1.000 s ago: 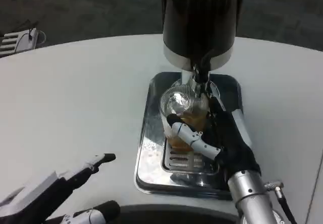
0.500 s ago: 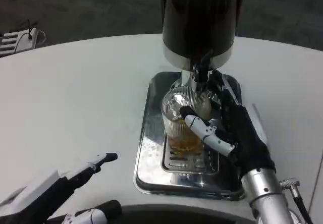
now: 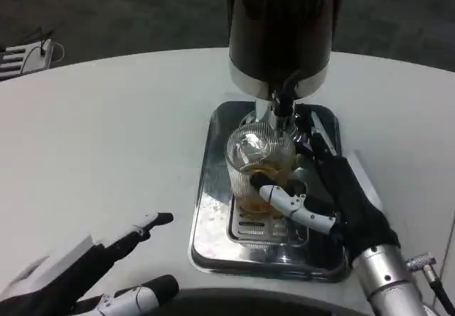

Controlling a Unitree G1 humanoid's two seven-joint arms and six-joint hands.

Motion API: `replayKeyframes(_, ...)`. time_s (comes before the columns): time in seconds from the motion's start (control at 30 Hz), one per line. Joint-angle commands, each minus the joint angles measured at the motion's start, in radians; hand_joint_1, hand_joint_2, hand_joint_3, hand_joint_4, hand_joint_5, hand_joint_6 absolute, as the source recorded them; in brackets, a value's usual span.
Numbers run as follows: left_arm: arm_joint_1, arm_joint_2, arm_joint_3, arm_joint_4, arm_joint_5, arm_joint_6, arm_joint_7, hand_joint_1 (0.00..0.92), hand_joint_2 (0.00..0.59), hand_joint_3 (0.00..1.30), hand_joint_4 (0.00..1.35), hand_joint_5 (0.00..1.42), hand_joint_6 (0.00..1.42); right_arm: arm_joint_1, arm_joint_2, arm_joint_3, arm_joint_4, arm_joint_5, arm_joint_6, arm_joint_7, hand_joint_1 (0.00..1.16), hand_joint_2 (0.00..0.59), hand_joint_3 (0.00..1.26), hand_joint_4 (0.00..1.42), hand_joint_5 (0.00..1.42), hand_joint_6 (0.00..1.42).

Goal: Grasp the cup under the faucet to collect the drink, then remove the cup.

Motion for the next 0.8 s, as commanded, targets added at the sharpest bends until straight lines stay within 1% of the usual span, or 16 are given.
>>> replayKeyframes(0.03,-0.003,0.012,0.0,0.009,-0.014,0.019,-0.014,0.0,0.135,0.1,0.04,0.09,0.07,-0.029,0.012,0.018,0.026,-0.05,0.001,-0.044,0.77,0.246,0.0,0.0,0.1,0.11)
replayKeyframes(0.53,-0.022,0.025,0.002,0.031,-0.028,0.032,-0.039,0.0,0.135,0.11,0.05,0.1,0.07,-0.102,0.055,0.047,0.145,-0.075,0.003,-0.088,0.78,0.246,0.0,0.0,0.1,0.1)
replayKeyframes(0.8,-0.015,0.037,0.008,0.034,-0.039,0.033,-0.041,0.0,0.136,0.12,0.05,0.1,0.08,-0.135,0.081,0.068,0.199,-0.097,0.023,-0.128,0.79,0.239,0.0,0.0,0.1,0.1)
